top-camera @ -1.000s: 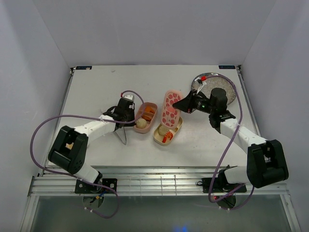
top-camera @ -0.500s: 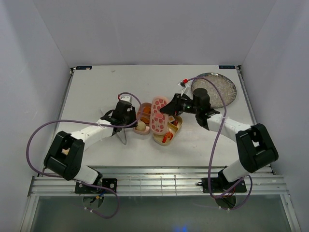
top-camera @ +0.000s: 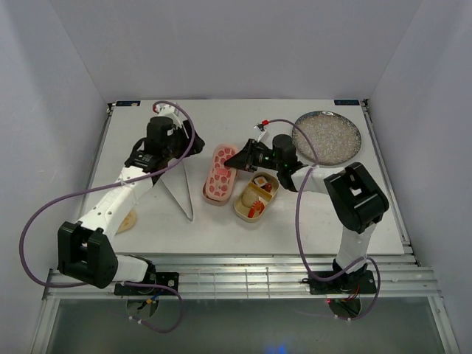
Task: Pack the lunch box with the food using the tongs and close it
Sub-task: Close the box lid on the packing box.
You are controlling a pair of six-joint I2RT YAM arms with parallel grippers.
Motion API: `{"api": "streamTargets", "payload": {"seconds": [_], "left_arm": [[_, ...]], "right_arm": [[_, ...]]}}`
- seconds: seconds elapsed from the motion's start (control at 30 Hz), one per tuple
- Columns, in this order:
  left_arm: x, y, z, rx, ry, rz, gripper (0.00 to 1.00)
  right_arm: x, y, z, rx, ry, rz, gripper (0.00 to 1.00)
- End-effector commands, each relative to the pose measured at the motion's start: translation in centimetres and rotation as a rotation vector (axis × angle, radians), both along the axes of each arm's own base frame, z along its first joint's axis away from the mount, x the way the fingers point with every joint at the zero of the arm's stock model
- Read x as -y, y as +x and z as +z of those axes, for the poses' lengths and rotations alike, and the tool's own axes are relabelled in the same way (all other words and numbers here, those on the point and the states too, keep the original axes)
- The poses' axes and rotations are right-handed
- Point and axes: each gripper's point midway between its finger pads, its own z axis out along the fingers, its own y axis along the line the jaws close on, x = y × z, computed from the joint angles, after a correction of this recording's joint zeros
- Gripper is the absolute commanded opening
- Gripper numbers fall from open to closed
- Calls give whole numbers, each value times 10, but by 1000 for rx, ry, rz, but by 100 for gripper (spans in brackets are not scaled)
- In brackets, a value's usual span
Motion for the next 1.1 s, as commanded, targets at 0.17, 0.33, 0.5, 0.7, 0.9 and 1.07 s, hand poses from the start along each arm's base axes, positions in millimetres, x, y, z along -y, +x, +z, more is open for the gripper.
{"api": "streamTargets", "payload": {"seconds": [0.17,0.33,0.5,0.7,0.9,1.07], "left_arm": [[-4,-7,-17,-57,-76,-43,66],[-3,-13,-45,-68,-104,-35,65],[-4,-9,-68,-108,-83,-26,65],[-6,-10,-80,-109,-81,-12,65],[-5,-8,-85,-119,-77,-14,65],[-10,-8,-85,-115,-61,1,65]], "right_arm": [[-19,21,13,34,73,-73,8],[-17,24,-7,1,56,-102,11],[-20,24,-20,-22,35,-100,25],[-15,27,-24,-5,-17,-126,56],[-6,33,-30,3,-132,-170,65],[5,36,-32,19,-258,-196,66]]}}
